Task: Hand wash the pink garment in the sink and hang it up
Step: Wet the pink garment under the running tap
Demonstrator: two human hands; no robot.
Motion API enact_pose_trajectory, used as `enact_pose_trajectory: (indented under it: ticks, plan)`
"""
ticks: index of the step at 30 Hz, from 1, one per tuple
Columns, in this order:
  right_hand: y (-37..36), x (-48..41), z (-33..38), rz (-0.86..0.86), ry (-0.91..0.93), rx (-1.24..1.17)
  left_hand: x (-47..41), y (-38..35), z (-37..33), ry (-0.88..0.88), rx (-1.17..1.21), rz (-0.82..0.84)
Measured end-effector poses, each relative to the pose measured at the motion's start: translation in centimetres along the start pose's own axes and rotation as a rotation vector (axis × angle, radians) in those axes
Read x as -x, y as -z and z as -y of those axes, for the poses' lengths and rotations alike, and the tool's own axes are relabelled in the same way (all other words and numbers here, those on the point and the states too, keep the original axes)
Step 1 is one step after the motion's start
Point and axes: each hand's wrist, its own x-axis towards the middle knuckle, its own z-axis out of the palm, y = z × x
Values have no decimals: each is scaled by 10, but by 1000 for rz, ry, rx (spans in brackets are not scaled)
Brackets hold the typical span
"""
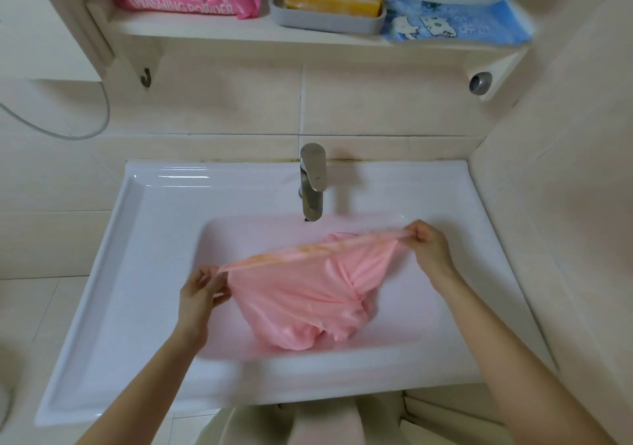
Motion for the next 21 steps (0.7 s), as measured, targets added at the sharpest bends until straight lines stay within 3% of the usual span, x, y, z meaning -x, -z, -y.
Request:
enact_pose_trajectory:
  ticks: [5, 11, 14, 18, 19, 20, 21]
  plan:
    - [26, -9, 73, 16, 65, -167, -21, -12, -48, -213, -101, -84]
    - [38, -18, 97, 59, 29, -179, -34, -5, -64, -288, -212, -83]
    - [36, -18, 107, -78, 179, -156, -35, -3, -70, -353, -211, -151]
    - [10, 2, 101, -422, 520, -124, -14, -16, -68, -649, -271, -308]
    - [-2, 9, 87, -451, 608, -6, -10, -17, -57, -689, -372, -239]
    - [-12, 14, 70, -373, 657, 174, -9, -14, -38, -679, -524, -106]
    - [-19, 18, 52, -154, 598, 359, -13, -10, -16, -613, -697, 69]
